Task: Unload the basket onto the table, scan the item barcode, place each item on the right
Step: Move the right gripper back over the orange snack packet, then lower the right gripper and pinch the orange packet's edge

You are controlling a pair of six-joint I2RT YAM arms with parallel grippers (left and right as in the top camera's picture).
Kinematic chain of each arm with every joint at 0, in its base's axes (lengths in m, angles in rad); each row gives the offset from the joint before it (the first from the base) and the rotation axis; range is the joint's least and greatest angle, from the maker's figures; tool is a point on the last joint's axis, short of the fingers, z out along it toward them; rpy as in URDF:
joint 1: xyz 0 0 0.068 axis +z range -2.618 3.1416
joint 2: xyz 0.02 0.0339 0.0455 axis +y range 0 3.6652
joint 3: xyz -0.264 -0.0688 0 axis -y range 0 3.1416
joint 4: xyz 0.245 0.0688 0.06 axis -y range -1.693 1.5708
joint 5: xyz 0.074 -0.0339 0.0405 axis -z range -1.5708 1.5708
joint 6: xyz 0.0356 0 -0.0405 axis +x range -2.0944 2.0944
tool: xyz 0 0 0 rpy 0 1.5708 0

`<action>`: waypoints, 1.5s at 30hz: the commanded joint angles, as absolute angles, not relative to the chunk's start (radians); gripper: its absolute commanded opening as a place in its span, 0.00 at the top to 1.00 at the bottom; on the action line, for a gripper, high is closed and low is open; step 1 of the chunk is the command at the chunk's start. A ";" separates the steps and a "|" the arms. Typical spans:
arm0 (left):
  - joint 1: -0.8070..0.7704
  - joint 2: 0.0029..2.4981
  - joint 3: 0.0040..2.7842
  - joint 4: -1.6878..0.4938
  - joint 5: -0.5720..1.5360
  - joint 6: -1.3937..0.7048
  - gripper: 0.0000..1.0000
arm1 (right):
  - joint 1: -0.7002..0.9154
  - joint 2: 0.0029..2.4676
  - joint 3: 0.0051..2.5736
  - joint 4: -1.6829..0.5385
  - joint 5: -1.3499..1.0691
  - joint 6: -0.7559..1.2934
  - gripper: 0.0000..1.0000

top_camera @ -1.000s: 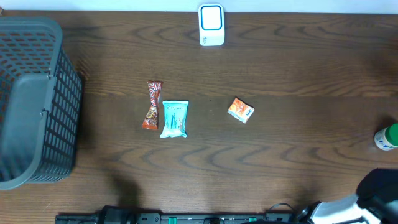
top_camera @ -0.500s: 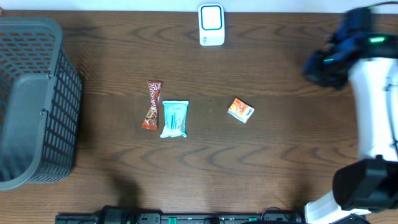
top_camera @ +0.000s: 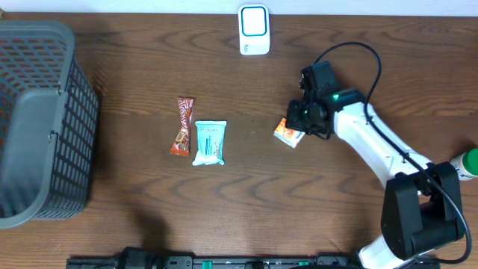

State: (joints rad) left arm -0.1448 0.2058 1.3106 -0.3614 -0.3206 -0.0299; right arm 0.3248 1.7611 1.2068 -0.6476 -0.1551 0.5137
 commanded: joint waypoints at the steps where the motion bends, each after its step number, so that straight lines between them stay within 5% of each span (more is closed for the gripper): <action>1: -0.141 0.204 1.311 -0.355 -0.327 -0.039 0.02 | 0.335 1.762 1.143 -0.593 -0.099 0.554 0.99; 13: -0.141 0.204 1.311 -0.355 -0.327 -0.039 0.02 | 0.335 1.771 0.966 -0.434 -0.106 0.557 0.99; 25: -0.141 0.204 1.311 -0.353 -0.327 -0.039 0.02 | 0.335 1.713 1.142 -0.473 -0.298 0.466 0.99; 45: -0.141 0.204 1.311 -0.353 -0.327 -0.039 0.02 | 0.387 1.844 1.086 -0.531 -0.178 0.484 0.99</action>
